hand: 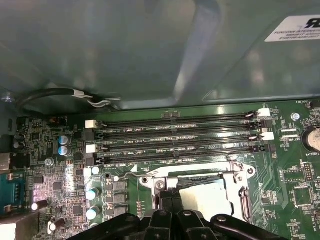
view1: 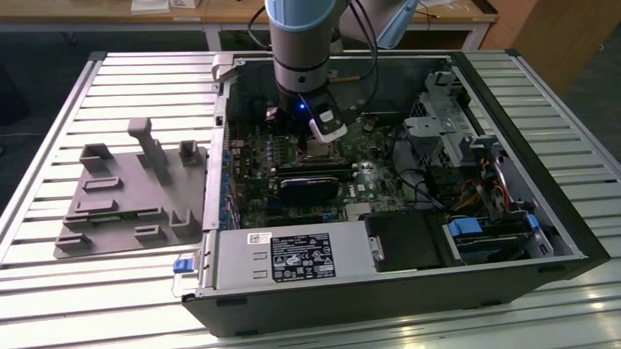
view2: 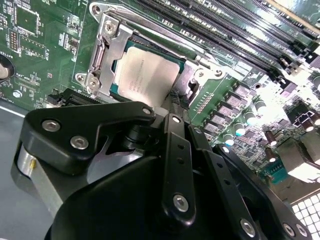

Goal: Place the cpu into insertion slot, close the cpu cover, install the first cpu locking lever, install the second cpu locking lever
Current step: 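Close the cpu cover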

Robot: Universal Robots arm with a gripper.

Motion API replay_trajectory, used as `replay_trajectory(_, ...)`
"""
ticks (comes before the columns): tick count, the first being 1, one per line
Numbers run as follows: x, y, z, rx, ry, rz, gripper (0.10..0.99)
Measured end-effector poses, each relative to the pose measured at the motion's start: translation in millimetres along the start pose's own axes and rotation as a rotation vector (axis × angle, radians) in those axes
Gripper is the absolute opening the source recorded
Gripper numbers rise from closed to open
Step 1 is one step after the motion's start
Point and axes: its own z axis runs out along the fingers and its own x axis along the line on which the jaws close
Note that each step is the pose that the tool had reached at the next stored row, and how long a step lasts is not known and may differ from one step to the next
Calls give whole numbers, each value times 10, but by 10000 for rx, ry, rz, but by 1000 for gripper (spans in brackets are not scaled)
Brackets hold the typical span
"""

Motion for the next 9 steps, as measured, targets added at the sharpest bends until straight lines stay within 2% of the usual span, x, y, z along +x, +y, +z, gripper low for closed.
replay_trajectory(9,-24,-3,7,0,1,0,102)
